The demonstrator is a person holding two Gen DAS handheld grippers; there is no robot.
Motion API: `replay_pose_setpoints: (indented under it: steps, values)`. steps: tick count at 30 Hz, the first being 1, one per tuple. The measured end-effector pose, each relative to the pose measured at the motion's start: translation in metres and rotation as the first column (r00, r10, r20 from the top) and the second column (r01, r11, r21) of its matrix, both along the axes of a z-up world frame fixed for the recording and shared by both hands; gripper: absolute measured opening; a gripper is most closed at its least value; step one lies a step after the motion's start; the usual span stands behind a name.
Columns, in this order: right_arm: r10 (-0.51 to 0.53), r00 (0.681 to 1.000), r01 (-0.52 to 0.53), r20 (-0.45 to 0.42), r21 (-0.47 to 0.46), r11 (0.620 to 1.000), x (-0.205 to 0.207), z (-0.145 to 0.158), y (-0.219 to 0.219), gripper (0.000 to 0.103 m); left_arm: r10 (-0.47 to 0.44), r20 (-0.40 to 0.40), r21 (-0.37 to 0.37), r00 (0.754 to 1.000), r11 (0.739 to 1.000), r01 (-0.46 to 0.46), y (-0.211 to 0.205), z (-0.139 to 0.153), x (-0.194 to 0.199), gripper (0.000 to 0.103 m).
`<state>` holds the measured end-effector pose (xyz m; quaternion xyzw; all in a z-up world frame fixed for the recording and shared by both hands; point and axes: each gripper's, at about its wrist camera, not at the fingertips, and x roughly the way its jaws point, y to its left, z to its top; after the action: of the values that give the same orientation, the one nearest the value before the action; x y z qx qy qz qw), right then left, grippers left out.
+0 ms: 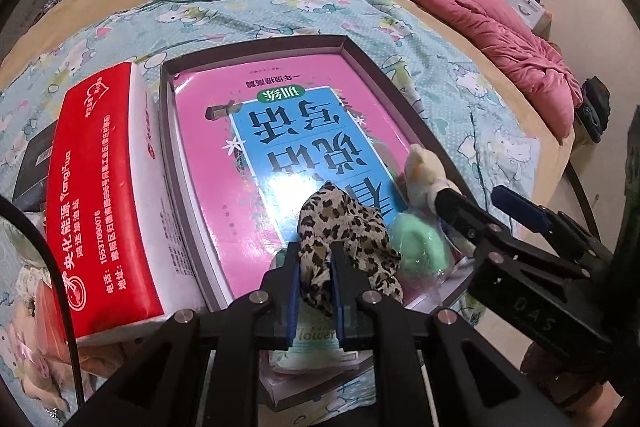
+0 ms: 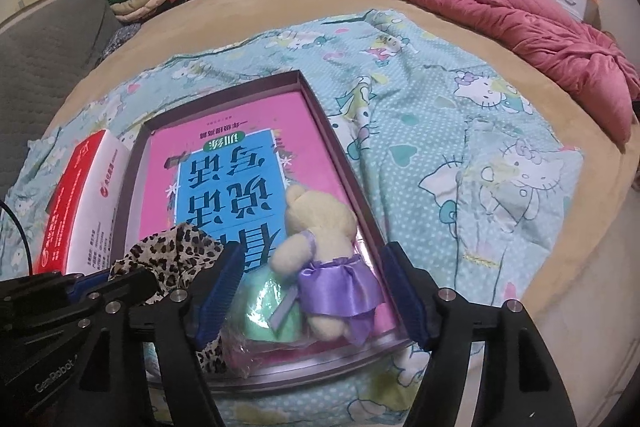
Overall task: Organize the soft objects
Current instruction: 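Lower the leopard cloth onto the tray with left tool while right tool lowers the teddy bear, then withdraw both open tools from the tray toward the remaining plush pile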
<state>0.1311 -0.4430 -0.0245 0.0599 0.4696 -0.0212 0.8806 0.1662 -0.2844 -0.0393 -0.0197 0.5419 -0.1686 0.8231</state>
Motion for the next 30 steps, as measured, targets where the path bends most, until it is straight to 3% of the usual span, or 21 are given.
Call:
replay_pose_setpoints:
  steps: [9,17,30]
  values:
    - [-0.034,0.999,0.034,0.024,-0.023,0.999,-0.012,0.016,-0.012,0.074,-0.006,0.017,0.015,1.0,1.0,0.005,-0.003,0.008,-0.001,0.026]
    - [-0.041,0.998,0.042,0.053,-0.027,0.999,-0.023,0.032,-0.013,0.075,-0.029,0.054,0.055,0.998,0.998,0.026,-0.005,0.021,-0.006,0.051]
    - [-0.052,0.996,0.055,0.07,-0.046,0.997,-0.034,0.05,-0.007,0.079,-0.021,0.101,0.094,0.995,0.995,0.011,0.007,0.048,-0.023,0.067]
